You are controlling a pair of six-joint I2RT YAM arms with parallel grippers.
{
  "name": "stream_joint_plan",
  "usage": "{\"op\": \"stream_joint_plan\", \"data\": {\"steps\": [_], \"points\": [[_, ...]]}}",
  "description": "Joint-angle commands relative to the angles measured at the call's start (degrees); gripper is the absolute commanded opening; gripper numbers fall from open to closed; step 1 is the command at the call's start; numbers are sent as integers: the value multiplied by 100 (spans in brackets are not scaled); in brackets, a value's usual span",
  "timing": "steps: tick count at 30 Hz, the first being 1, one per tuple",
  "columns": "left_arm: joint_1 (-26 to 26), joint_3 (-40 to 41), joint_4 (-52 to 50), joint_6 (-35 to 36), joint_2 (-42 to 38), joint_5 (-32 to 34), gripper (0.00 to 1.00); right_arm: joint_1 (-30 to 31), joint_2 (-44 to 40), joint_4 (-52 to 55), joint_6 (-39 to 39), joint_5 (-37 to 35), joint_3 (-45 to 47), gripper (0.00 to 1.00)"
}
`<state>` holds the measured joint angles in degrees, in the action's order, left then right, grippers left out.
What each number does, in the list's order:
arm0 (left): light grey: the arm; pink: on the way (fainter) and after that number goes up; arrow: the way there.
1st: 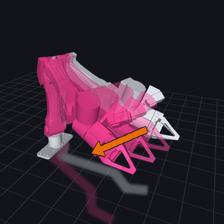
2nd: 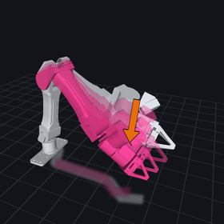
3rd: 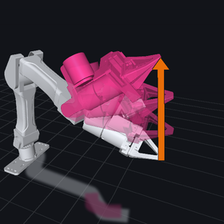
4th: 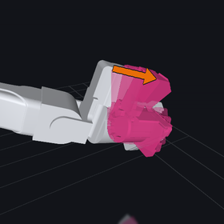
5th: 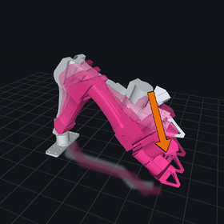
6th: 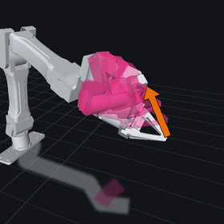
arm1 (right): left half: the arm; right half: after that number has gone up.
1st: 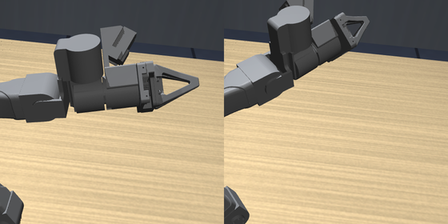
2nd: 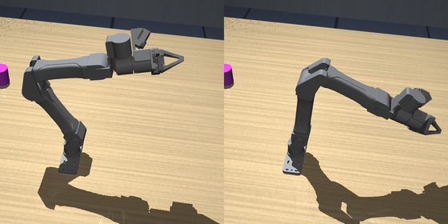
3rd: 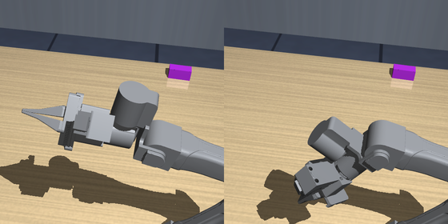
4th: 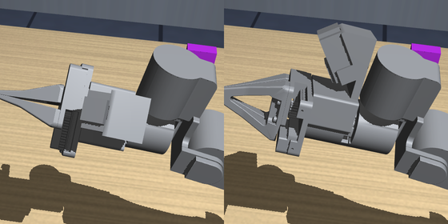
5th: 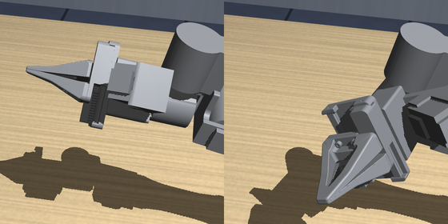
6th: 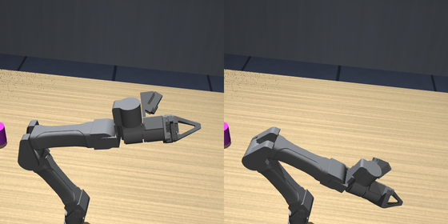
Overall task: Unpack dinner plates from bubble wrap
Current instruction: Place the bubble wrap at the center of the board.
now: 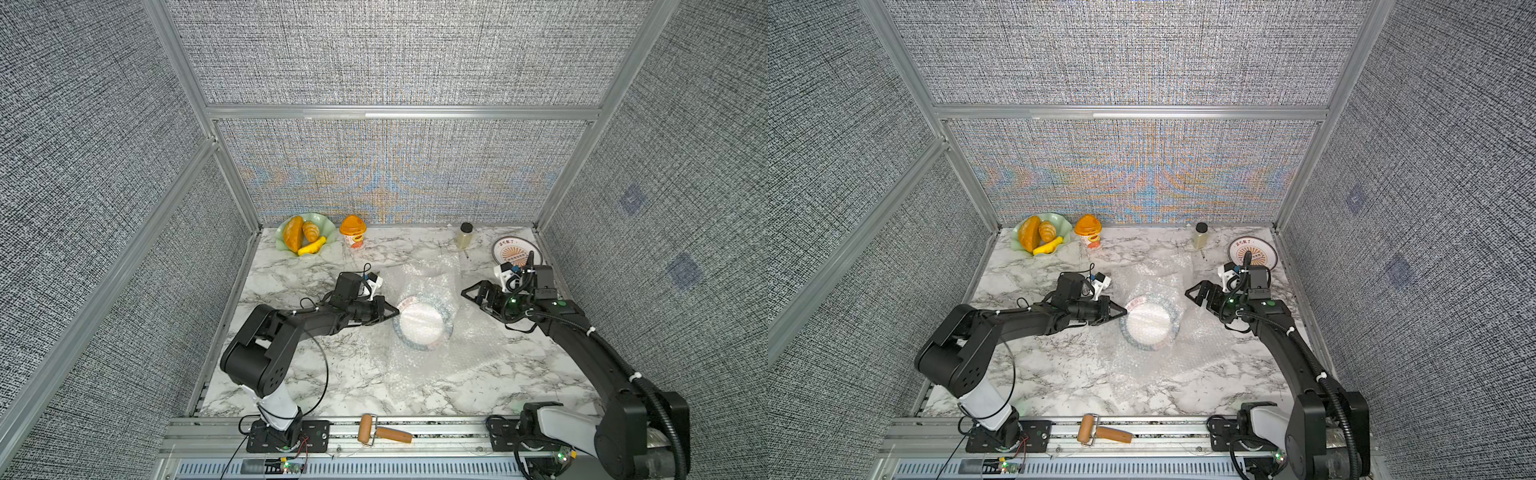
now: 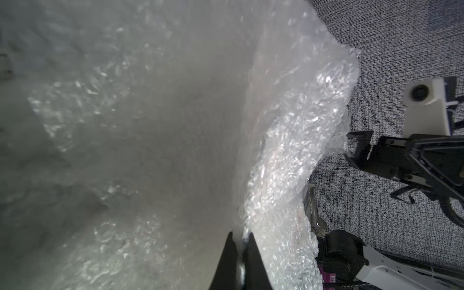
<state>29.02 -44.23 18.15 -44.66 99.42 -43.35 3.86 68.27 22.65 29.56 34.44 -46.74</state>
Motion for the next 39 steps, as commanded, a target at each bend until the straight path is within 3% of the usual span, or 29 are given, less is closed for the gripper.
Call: {"op": "stream_joint_plan", "data": {"steps": [1, 17, 26, 32, 39], "points": [[12, -97, 279, 98, 193, 22, 0, 113, -84, 361, -222, -330, 25, 99], [7, -494, -419, 616, 1141, 483, 1, 800, 132, 507, -302, -947, -63, 99], [6, -531, -699, 725, 886, 613, 19, 894, 156, 489, -302, -1053, -37, 99], [6, -591, -992, 843, 430, 741, 55, 946, 168, 492, -302, -1088, -54, 99], [8, -755, -1582, 1185, -342, 1080, 70, 967, 173, 522, -343, -1130, -81, 99]]}}
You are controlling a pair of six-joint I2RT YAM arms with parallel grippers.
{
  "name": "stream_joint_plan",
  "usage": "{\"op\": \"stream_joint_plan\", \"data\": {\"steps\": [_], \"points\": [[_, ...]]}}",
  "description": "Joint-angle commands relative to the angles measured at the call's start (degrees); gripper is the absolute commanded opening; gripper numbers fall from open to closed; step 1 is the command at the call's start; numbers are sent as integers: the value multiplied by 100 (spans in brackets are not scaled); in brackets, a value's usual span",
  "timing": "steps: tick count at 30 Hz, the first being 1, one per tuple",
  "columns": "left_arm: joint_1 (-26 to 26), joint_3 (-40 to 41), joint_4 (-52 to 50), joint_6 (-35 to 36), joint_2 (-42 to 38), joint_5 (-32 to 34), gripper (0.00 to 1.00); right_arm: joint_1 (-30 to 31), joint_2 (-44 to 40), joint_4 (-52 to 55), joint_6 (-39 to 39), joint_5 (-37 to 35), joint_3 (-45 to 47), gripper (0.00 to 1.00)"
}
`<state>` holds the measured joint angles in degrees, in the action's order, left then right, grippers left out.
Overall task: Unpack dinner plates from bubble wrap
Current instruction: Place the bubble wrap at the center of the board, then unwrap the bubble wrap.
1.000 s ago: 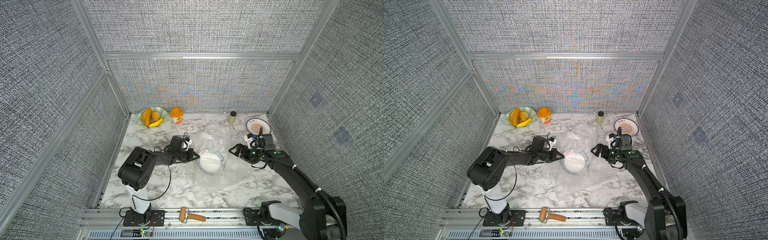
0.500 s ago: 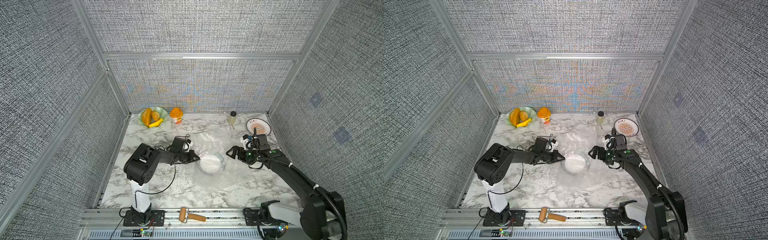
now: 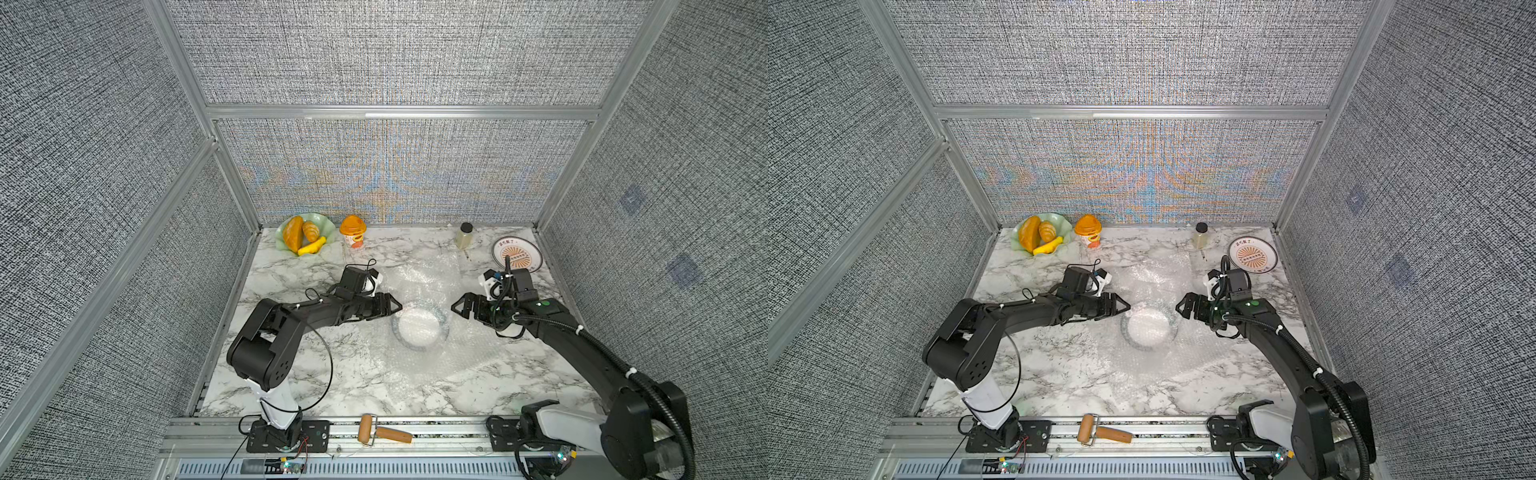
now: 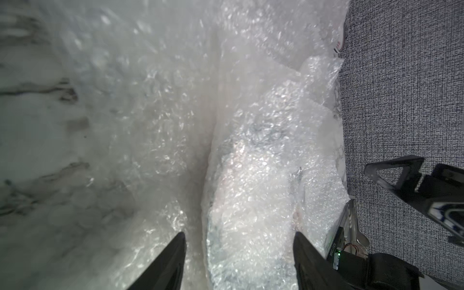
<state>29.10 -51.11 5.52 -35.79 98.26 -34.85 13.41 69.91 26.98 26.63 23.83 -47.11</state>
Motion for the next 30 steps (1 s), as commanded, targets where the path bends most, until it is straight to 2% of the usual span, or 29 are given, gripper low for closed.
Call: {"op": "stream_joint_plan", "data": {"steps": [1, 5, 9, 11, 13, 17, 20, 25, 30], "points": [[5, -77, -432, 385, -394, 320, 73, 13, 33, 88, -61, -79, -43, 99], [7, -67, -802, 843, -995, 570, 77, 51, 141, 95, -96, -96, -61, 99], [160, -39, -1211, 1368, -1420, 680, 78, 281, 238, 181, -191, -442, -151, 95], [306, -24, -1436, 1621, -1533, 843, 77, 448, 313, 278, -247, -687, -232, 90], [432, 36, -1565, 1724, -1556, 927, 77, 634, 410, 332, -273, -846, -301, 78], [710, 147, -1462, 1701, -1439, 942, 77, 967, 664, 395, -247, -1163, -378, 62], [904, 213, -962, 1475, -1188, 582, 76, 1193, 895, 329, -172, -1282, -369, 54], [1302, -94, -416, 1130, -361, 400, 72, 1607, 1436, 353, -136, -1578, -553, 49], [1368, -94, -142, 1030, 84, 386, 71, 1934, 1901, 457, -185, -1854, -891, 44]]}}
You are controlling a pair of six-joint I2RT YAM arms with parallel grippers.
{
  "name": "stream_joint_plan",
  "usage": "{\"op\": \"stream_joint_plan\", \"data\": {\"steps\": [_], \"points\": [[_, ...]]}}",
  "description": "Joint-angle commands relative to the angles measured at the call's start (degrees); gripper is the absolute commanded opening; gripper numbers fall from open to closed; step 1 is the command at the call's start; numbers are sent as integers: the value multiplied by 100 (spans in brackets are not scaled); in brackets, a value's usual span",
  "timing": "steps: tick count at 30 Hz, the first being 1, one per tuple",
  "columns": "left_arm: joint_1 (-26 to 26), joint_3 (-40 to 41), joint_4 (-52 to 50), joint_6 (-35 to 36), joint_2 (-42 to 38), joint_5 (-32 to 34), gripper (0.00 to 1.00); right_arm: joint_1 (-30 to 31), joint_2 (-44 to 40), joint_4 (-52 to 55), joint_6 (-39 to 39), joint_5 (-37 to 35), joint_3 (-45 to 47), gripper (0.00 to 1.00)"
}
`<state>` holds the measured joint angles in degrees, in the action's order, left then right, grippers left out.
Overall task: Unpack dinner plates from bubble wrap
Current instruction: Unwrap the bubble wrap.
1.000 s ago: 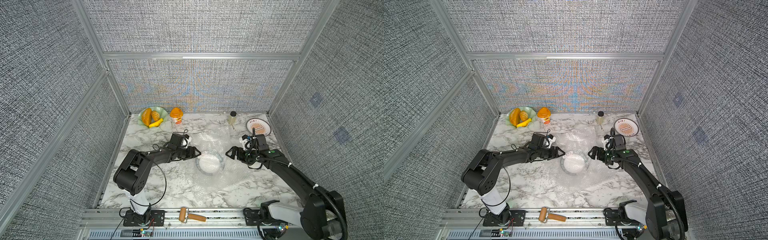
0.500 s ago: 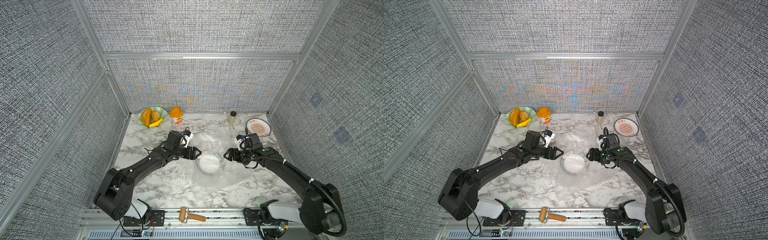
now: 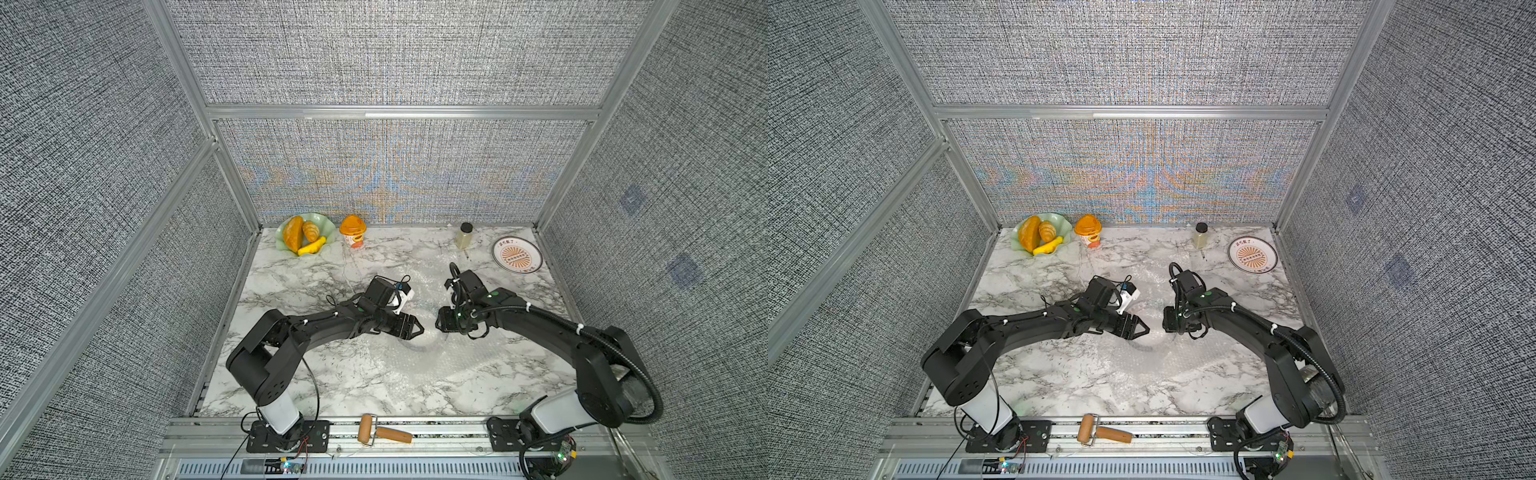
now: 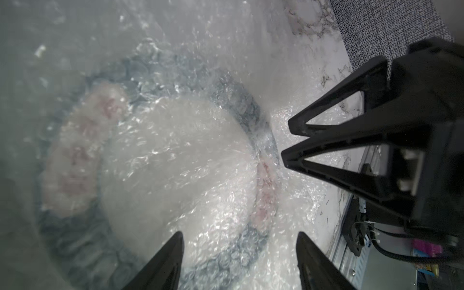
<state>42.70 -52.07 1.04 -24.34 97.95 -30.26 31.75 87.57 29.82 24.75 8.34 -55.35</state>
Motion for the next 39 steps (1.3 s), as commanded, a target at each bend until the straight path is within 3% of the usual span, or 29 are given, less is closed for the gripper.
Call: {"op": "stream_joint_plan", "data": {"steps": [1, 13, 28, 32, 39], "points": [[9, 34, 319, -117, 201, -37, 71, 140, 200, 173, -5, -346, -74, 44], [5, 288, 603, -266, 501, -89, 70, 393, 732, 311, -23, -656, -131, 38], [10, 271, 590, -281, 592, -46, 70, 412, 942, 251, 12, -906, -64, 8], [10, 298, 596, -282, 608, -37, 69, 411, 765, 260, 21, -834, -46, 0], [4, 251, 382, -223, 646, 180, 69, 364, -44, 243, 156, -805, 95, 0]]}}
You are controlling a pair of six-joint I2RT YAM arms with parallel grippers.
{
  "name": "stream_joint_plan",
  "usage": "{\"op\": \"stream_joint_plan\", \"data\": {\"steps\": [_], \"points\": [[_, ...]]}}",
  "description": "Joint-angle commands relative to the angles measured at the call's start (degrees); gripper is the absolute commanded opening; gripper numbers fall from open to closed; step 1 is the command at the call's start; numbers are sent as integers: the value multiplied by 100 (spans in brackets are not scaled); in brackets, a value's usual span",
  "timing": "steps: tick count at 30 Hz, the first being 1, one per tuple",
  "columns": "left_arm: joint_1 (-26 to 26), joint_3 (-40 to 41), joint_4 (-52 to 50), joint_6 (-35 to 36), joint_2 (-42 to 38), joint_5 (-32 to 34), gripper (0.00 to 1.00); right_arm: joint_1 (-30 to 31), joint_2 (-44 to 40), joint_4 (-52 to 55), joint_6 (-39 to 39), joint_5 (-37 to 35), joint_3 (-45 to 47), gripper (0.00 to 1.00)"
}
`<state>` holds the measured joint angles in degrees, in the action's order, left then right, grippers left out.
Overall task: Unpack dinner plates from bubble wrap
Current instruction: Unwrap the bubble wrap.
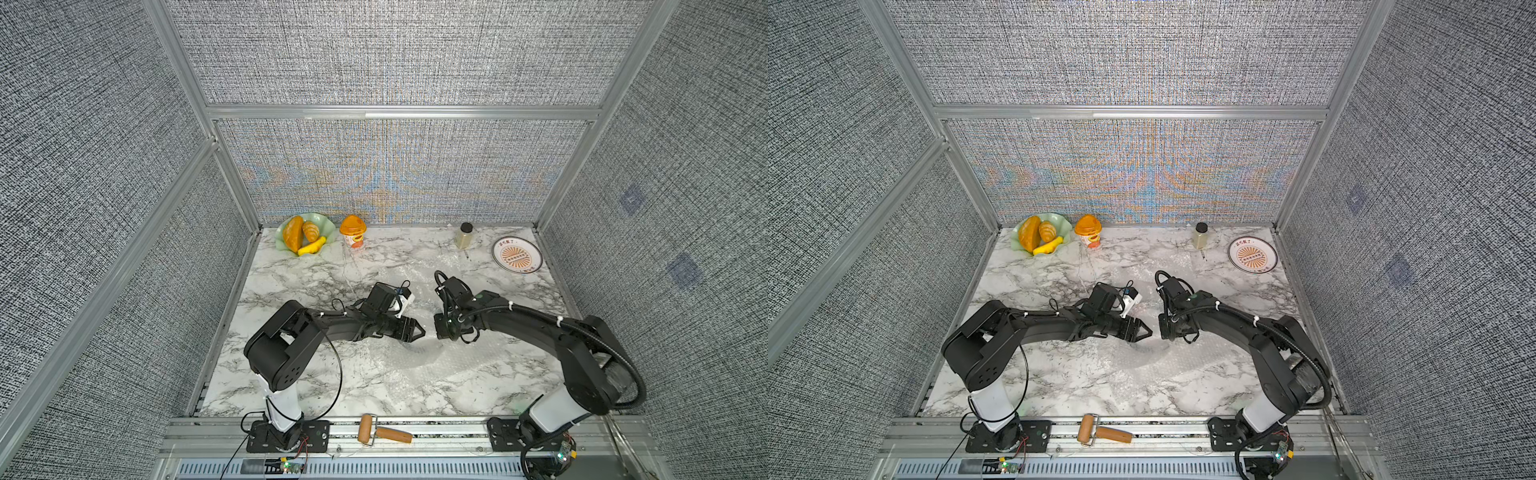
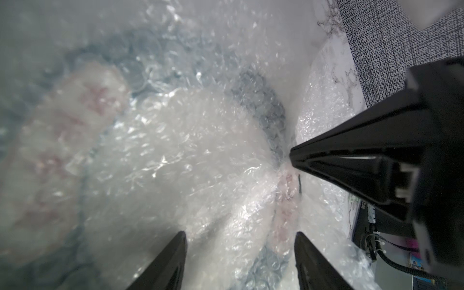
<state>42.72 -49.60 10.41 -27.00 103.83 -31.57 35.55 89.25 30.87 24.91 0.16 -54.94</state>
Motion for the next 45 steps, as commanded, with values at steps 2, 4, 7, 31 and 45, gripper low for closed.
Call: {"op": "stream_joint_plan", "data": {"steps": [2, 4, 7, 31, 45], "points": [[7, 22, -620, 74, 33, 416, 69, -63, -421, 70, 196, 14, 149, 0], [2, 12, -702, 106, 31, 505, 69, -153, -536, -3, 224, 84, 363, 0], [3, 6, -771, 129, 73, 555, 68, -279, -647, -117, 276, 157, 538, 0], [7, -210, -725, 81, 98, 257, 68, -1051, -1322, -2040, 1290, 998, 2334, 0], [6, -216, -679, 100, 63, 149, 68, -1095, -3001, -44, 696, 90, 1174, 14]]}}
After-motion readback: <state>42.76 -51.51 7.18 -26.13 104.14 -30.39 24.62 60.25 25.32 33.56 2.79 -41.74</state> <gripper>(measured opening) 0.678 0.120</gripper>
